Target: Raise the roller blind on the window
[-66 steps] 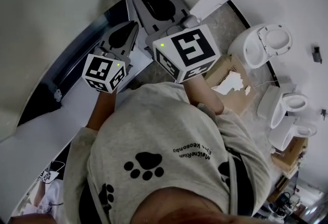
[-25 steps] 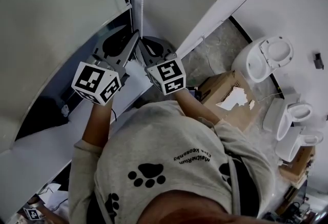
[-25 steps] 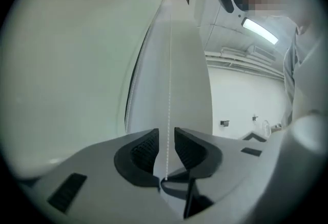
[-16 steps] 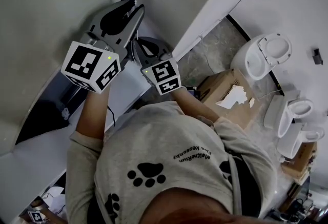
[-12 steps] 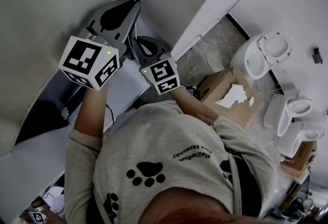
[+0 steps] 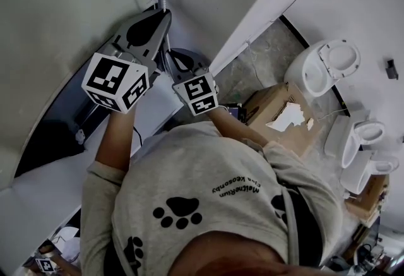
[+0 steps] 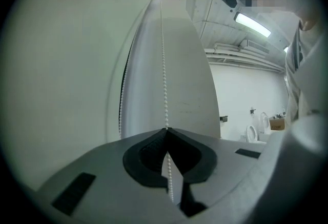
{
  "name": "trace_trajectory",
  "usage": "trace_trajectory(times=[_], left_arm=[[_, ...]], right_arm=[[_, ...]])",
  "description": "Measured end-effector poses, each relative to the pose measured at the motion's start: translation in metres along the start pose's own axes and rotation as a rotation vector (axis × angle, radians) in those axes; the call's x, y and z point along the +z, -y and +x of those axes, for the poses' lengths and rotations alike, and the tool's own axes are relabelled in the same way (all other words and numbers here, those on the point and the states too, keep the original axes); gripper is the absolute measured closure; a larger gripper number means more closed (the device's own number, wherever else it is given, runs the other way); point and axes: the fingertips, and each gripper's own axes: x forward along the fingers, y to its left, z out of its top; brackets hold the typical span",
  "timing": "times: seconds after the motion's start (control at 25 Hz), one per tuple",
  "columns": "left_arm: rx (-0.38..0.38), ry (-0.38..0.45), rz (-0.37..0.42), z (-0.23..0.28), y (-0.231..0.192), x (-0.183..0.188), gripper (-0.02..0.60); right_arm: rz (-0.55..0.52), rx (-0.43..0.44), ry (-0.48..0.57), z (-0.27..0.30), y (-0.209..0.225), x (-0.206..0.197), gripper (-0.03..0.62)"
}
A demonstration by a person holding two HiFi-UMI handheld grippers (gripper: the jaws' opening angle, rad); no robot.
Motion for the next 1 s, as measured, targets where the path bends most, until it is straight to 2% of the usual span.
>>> trace_trajectory(times=[0.32,1.0], left_arm=[[-0.006,-0.006,-0.086,-0.005,0.007,-0.048,0.574],[0.035,-0.094,-0.115,-0.016,0.018,-0.148,0.574]], right_arm=[[0.023,0.0,-0.04,0.001,-0.007,-0.048,0.582],[0.057,0.036,-0.23,0.009,-0.02,-0.148,0.582]])
